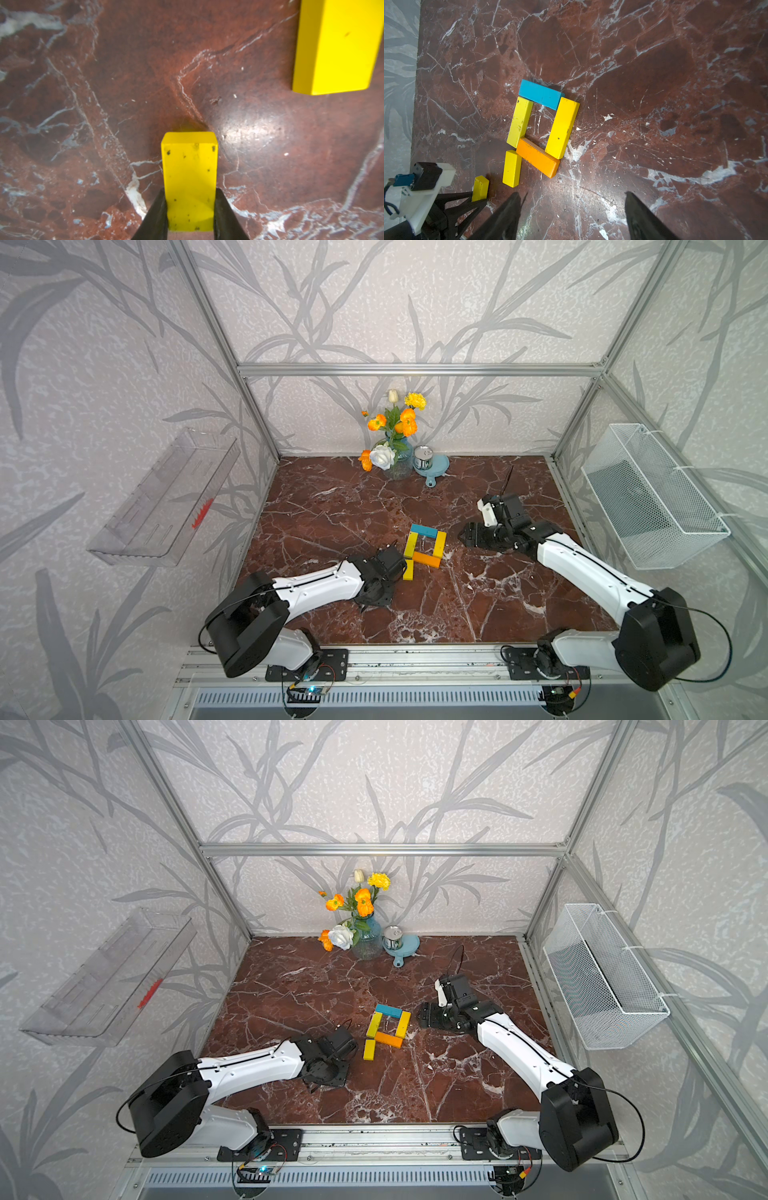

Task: Assemble the letter p with building blocks
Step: Pick up the building block from the center of the board.

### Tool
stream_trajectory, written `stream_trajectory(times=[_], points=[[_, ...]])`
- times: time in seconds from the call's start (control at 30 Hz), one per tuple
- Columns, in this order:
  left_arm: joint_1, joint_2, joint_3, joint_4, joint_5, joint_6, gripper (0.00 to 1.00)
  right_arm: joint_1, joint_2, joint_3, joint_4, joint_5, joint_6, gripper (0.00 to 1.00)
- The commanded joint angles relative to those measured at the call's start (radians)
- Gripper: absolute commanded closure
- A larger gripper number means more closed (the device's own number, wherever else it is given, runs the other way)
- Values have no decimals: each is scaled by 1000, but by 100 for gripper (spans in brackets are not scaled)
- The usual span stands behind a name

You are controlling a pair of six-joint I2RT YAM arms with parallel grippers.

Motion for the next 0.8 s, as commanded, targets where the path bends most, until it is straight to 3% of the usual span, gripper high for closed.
stream_trajectory(times=[0.0, 0.4, 0.77], points=[[2, -25, -3, 6, 26, 13, 76, -5, 14, -13, 17, -9, -7, 22], [-12, -73, -3, 121, 143, -34, 77, -5, 38, -16, 25, -8, -8, 22], [-74, 36, 42, 205, 205, -37, 77, -5, 11, -36, 22, -8, -1, 22]])
